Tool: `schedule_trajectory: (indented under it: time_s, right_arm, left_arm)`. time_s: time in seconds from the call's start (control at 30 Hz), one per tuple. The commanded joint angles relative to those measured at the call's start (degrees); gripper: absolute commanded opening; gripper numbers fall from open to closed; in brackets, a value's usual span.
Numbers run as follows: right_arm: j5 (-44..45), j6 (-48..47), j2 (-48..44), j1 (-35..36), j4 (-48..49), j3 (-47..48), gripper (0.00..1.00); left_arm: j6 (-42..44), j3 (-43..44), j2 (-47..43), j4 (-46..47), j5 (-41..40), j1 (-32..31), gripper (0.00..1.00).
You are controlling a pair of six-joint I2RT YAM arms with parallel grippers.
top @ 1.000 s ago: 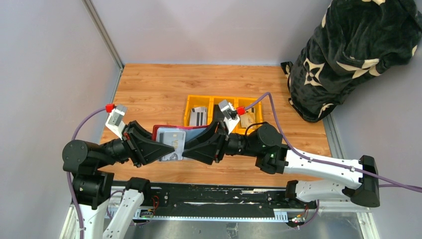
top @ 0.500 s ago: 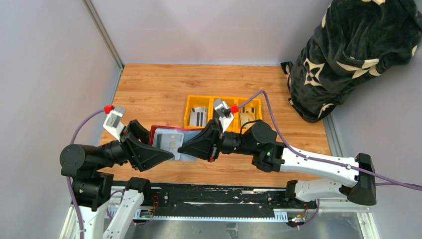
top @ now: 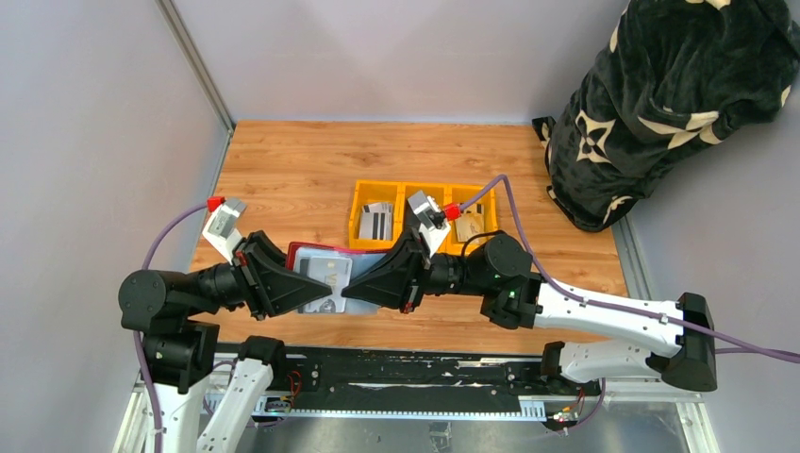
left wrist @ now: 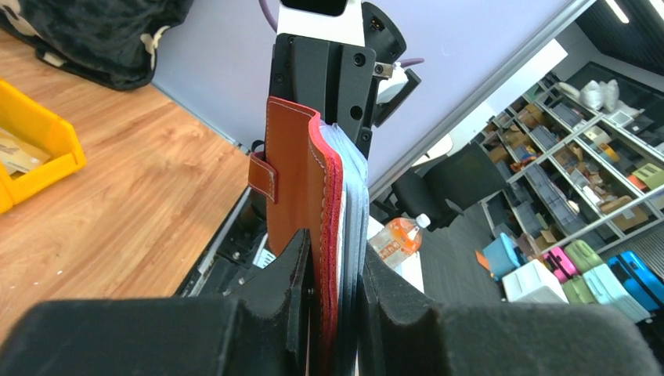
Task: Take the credit cards out of the card holder
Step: Remove the credit card from the card holder.
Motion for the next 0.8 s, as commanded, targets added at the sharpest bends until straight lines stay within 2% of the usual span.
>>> schedule_trajectory:
  time_s: [0.0,0.3,0.4,0.47,0.53,0.63,0.77]
  right_arm:
    - [2.9,-0.7,-2.4,-1.1,1.2,-3.3,0.0]
    - [0.5,0.0,-2.5,-1.1,1.8,-3.2,0.01]
    - [0.5,0.3,-1.8,-1.1,1.8,-2.0,0.22]
    - [0.8,0.4,-1.2,-1.1,1.1,-0.9,0.29]
    - [0.9,0.5,-0.5,-1.1,0.9,0.1,0.32]
    - [1.3,0.6,0.3,-1.1,0.7,1.1,0.29]
    - [2.1,0.8,0.7,-1.1,-0.7,2.0,0.11]
  left_arm:
    - [-3.5,1.2,0.3,4.1,3.4,-0.3,0.17]
    - [-1.2,2.0,0.5,1.7,2.6,-0.3,0.2]
    - [0.8,2.1,0.2,-0.1,1.7,-0.3,0.2]
    - [2.1,2.0,0.2,-1.0,1.3,-0.3,0.2]
    - [3.1,2.0,0.2,-1.7,1.0,-0.3,0.21]
    - [4.4,2.0,0.1,-2.9,0.8,-0.3,0.22]
    - [6.9,1.9,-0.5,-4.2,0.9,-0.3,0.26]
